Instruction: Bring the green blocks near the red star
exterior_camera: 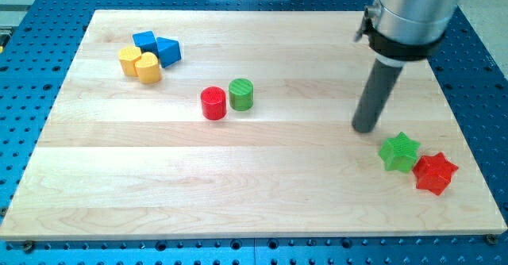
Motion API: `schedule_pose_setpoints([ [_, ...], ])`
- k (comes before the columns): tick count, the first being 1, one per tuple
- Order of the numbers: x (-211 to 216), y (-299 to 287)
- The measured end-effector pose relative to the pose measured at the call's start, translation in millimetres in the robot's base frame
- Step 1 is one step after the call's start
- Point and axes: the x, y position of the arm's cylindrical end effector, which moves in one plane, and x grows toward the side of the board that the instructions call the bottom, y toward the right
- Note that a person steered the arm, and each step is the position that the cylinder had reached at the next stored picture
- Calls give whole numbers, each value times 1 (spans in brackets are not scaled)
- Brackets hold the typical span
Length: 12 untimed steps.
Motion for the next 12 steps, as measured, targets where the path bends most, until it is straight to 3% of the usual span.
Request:
schedule_pose_setpoints([
  [1, -65, -20],
  [2, -61, -130],
  [3, -86, -171],
  [4, -68, -217],
  [5, -35, -196],
  [6, 21, -127],
  [7, 47, -50],
  [9, 35, -40],
  [10, 22, 3],
  [12, -36, 1],
])
